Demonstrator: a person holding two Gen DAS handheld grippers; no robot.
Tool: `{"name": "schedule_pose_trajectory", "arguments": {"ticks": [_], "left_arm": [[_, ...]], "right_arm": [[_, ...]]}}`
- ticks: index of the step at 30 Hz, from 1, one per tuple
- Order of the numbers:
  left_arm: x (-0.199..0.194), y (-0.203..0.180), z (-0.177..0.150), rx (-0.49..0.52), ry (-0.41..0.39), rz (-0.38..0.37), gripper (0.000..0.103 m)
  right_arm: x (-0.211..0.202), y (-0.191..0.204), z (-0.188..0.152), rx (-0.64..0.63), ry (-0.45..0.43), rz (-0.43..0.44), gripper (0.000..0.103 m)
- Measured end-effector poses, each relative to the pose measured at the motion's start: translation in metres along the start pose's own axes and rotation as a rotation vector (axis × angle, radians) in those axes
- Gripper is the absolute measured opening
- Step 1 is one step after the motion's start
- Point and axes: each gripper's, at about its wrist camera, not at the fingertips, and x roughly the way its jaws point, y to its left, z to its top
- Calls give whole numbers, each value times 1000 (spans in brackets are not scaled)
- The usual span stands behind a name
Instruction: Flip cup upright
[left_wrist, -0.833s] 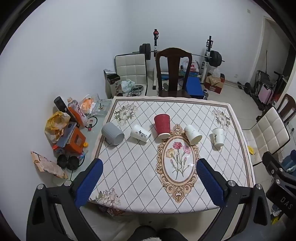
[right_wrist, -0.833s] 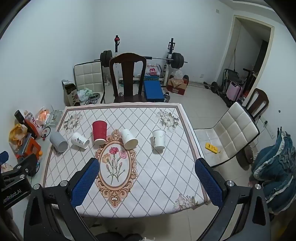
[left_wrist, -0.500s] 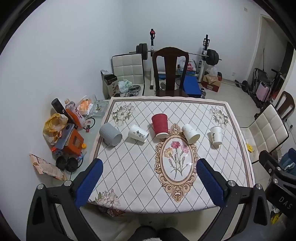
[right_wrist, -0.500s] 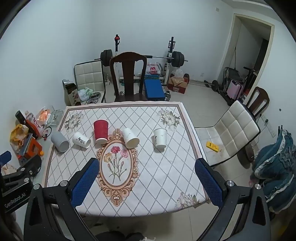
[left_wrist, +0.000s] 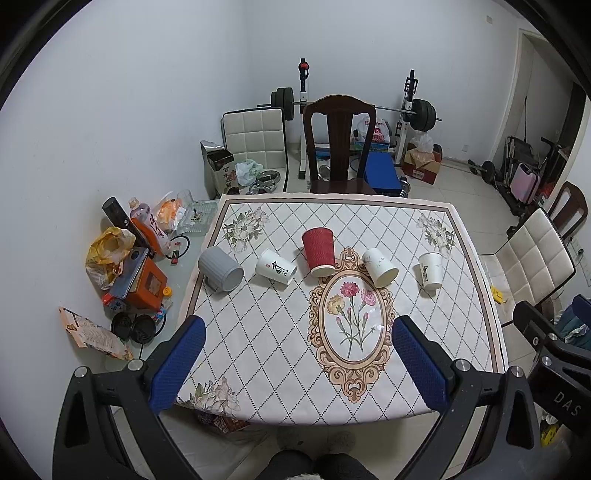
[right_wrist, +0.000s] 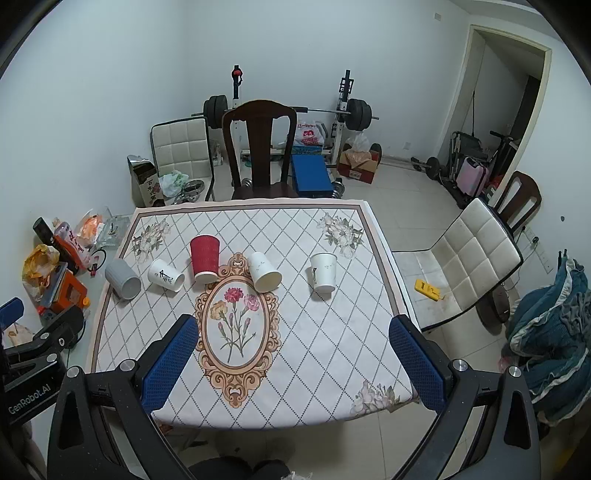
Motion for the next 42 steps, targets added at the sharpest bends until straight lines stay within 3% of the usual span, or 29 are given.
{"name": "schedule_pose_trajectory", "arguments": {"ticks": [42], "left_arm": [[-10,-3,10,2,-5,-14,103]], "right_arm": [[-5,5,5,-5,-6,8,103]]}}
